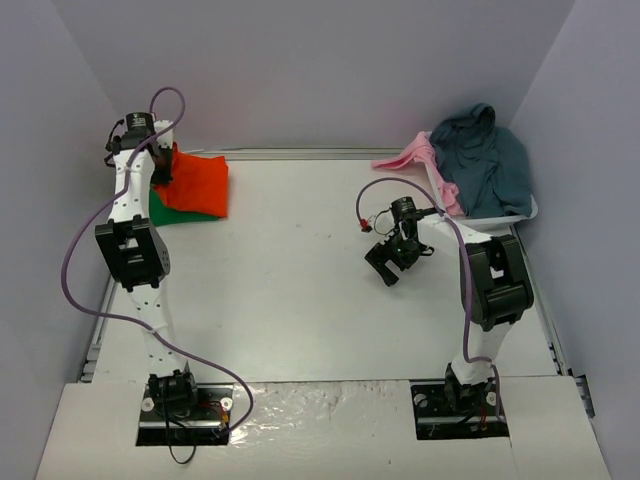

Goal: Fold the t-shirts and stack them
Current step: Put the neatly folded tshirt into the corner of the board with the left arm

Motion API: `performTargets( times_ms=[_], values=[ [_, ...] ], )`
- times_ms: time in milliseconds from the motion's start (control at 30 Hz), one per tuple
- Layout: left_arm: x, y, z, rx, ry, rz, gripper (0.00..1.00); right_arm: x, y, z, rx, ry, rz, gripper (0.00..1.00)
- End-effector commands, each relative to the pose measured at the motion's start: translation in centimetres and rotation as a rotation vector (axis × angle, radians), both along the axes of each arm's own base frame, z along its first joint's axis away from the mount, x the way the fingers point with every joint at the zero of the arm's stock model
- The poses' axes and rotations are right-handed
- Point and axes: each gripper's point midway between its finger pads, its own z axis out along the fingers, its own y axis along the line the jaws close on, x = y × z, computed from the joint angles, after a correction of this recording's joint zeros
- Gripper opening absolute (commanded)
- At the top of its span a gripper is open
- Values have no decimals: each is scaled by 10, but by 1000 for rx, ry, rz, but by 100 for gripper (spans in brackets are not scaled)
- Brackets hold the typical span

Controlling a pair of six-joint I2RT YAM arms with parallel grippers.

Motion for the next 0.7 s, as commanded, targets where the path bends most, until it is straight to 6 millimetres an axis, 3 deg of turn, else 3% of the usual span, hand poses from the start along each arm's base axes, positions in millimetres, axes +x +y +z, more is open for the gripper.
performTargets(
  times_ms=[0, 133, 233, 467, 667],
  values=[
    [6, -30, 29, -22, -50, -51, 2, -32, -23, -42, -141, 136, 22, 100],
    [12, -70, 42, -24, -85, -118, 2, -34, -23, -44, -148, 144, 25, 100],
    [13, -75, 43, 10, -84, -128, 2, -36, -25, -46, -159, 151, 24, 100],
    [8, -53, 25, 72, -38, -103, 2, -37, -26, -48, -169, 159, 27, 100],
    [5, -14, 19, 121, -27, -48, 2, -39, -25, -50, -170, 170, 26, 100]
  ],
)
